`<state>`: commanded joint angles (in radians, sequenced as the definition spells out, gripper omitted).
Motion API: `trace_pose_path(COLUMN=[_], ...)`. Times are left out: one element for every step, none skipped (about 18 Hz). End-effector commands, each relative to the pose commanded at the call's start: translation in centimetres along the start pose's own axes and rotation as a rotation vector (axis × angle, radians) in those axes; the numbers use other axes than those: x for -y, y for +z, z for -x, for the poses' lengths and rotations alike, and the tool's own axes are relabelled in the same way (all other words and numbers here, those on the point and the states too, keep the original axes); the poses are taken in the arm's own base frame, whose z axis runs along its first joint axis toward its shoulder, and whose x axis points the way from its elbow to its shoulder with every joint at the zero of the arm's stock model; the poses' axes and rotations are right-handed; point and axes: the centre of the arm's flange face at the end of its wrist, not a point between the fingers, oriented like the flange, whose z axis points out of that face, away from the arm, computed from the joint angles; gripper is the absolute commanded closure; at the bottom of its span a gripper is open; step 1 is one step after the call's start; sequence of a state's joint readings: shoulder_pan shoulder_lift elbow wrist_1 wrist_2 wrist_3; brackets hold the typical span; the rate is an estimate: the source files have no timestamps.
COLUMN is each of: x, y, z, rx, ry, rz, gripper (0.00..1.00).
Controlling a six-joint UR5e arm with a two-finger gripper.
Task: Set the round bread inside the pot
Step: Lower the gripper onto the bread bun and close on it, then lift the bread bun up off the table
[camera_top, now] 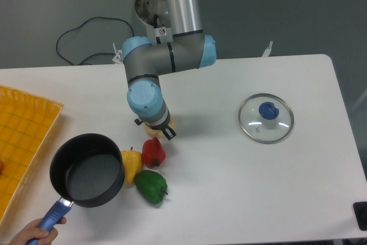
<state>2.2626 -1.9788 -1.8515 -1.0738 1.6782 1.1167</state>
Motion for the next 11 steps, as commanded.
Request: trace_pose_path(x=[0.0, -0.1, -0.3, -0.5, -0.6, -0.8, -0.8, -0.8, -1.4, -2.1, -2.7], y=[-0.1, -0.1, -0.2, -0.4, -0.5, -0.6, -0.7, -1.2, -1.8, -3.3, -4.6], z=[0.0, 0.1, 0.2, 0.4, 0.4, 0.5, 0.5, 0.8, 1.2, 1.7, 1.9], rx=[0.001, 0.002, 0.002, 0.004, 0.007, 0.008, 0.011, 0.020, 0.031, 0.052, 0.066], ry=[0.000, -0.003, -0.005, -0.010, -0.009, -0.010, -0.012, -0.016, -0.027, -0.043, -0.049], rz=[-0.001, -0.002, -0.004, -0.006, -0.008, -0.007, -0.008, -0.013, -0.017, -0.029, -0.037], gripper=[1.00, 1.00, 1.00, 1.00, 1.00, 1.00, 1.00, 1.00, 1.00, 1.00, 1.00])
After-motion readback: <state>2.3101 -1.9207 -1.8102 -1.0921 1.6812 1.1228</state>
